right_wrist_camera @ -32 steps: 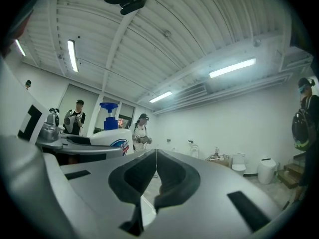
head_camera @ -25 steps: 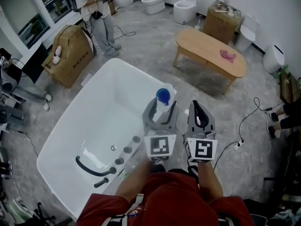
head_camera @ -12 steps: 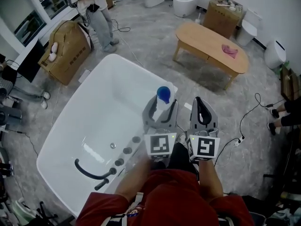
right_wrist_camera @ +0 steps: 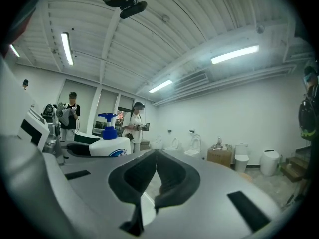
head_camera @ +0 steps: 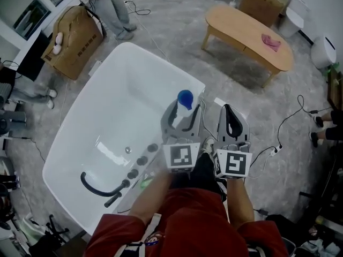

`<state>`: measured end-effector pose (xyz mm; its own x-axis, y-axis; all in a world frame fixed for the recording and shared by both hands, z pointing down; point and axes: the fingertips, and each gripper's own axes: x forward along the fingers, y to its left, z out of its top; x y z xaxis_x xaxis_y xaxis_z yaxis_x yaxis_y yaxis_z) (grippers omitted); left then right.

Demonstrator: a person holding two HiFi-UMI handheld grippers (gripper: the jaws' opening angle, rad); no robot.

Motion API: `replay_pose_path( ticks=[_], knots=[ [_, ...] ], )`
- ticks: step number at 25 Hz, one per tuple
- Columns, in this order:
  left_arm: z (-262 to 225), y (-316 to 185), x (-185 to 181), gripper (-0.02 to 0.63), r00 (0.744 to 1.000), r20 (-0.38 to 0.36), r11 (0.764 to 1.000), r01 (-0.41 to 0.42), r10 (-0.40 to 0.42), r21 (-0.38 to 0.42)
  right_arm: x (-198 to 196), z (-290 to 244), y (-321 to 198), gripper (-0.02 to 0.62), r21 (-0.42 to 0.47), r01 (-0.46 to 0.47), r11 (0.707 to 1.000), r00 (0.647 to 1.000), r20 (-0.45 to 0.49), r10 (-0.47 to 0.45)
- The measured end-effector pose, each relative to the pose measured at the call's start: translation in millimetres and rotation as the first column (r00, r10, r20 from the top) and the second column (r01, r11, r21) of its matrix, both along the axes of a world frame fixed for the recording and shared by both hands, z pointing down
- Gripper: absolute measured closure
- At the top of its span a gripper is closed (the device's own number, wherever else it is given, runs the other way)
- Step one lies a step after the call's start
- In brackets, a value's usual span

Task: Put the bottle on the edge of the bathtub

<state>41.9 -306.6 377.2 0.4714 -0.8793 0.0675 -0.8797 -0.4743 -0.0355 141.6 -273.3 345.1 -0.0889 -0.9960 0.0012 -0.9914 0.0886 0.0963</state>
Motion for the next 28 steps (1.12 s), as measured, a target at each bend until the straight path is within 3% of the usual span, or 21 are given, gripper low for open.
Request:
replay_pose_path(
  ticks=[16, 28],
  knots=[
    [89, -26, -13, 0.351, 0.996, 0.075, 0.996, 0.051, -0.045, -0.076, -4, 77, -12, 0.583, -0.154, 0.055, 0.987, 0.998, 0.012, -0.054],
    [141, -31, -21, 0.351, 0.995, 0.083, 0.993, 0.057, -0.049, -0.1, -19, 111, -24, 0.583, -0.228, 0.112, 0.967, 0.993, -0.008, -0.117]
  ],
)
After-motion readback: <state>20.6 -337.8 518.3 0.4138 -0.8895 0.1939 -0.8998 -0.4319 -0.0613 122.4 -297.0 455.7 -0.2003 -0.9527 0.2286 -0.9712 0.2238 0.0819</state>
